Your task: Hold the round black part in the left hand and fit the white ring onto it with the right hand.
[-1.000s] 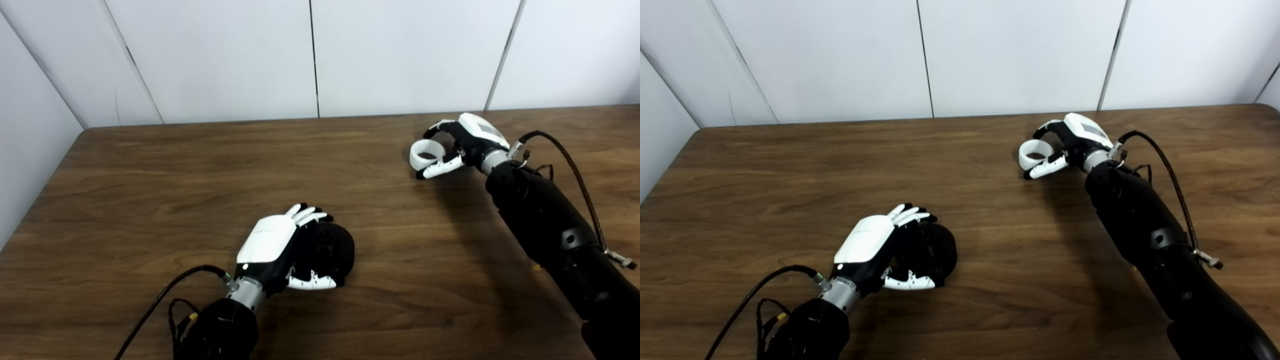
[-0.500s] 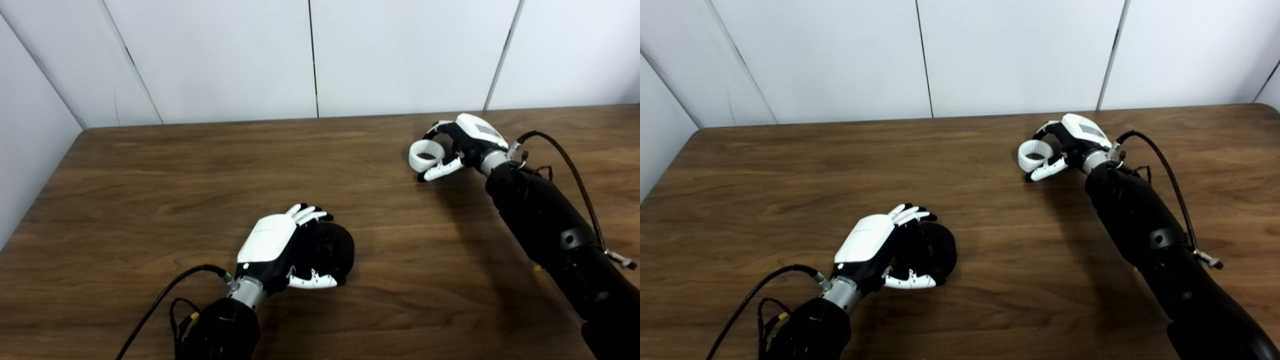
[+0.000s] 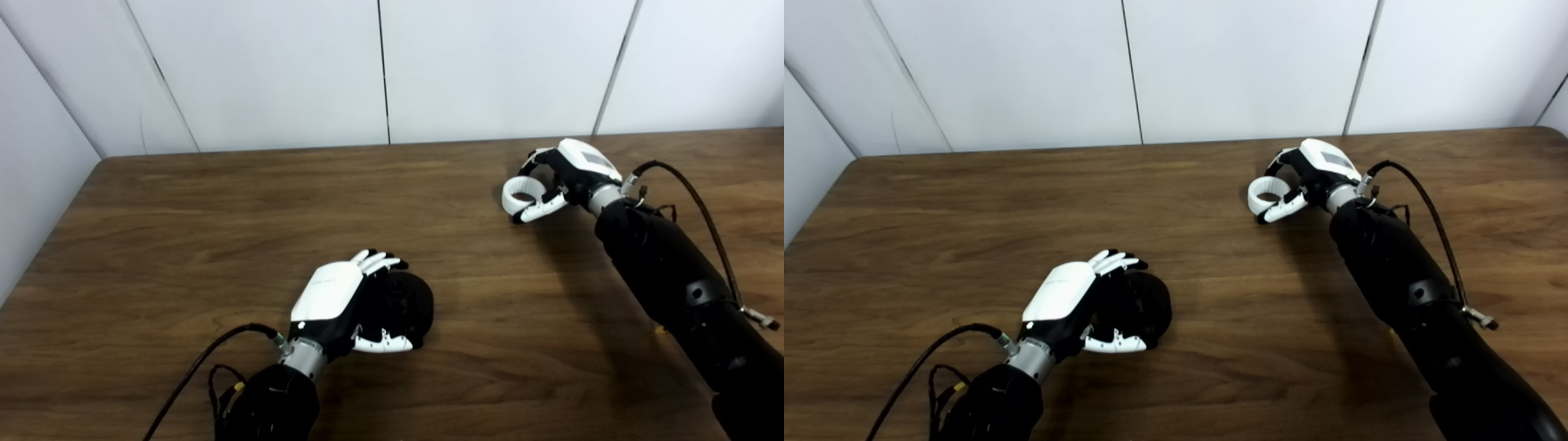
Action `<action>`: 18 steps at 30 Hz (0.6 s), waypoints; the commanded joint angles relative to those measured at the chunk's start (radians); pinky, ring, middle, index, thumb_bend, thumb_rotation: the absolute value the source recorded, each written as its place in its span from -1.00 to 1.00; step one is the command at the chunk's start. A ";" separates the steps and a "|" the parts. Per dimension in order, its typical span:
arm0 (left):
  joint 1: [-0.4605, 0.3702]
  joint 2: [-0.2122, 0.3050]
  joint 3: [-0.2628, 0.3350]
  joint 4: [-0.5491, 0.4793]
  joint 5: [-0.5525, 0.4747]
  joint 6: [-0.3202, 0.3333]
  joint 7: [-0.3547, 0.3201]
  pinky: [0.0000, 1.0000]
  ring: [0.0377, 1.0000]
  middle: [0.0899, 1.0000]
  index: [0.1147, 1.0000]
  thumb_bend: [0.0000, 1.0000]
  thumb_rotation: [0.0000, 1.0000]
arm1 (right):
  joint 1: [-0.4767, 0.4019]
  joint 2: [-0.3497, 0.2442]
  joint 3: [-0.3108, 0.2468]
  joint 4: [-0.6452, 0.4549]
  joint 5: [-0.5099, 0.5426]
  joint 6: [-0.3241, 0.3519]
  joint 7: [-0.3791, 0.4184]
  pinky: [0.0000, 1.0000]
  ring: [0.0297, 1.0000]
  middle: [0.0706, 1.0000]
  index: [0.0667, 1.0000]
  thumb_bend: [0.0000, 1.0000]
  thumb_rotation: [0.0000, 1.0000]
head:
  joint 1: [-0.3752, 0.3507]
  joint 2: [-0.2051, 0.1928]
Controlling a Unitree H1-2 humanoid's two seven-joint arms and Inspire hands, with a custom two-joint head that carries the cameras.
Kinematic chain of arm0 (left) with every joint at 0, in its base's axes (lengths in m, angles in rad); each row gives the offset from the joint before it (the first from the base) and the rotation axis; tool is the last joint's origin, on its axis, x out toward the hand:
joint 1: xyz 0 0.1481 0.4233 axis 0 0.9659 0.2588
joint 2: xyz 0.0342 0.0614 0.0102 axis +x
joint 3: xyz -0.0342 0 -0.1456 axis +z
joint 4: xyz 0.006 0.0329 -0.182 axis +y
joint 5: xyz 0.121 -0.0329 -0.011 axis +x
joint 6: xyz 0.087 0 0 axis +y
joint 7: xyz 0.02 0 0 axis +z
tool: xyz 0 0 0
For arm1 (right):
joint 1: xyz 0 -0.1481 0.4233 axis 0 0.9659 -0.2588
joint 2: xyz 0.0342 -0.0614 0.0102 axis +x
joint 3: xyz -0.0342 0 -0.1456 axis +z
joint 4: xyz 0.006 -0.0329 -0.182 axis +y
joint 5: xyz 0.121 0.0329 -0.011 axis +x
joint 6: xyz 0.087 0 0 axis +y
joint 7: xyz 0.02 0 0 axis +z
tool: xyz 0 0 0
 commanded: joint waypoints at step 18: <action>-0.003 -0.007 -0.016 0.000 -0.017 -0.009 -0.031 0.55 0.92 0.81 0.61 0.71 -0.24 | -0.025 -0.002 -0.024 0.003 0.019 -0.052 -0.045 0.50 0.80 0.69 -0.09 0.05 -0.71 | 0.002 0.005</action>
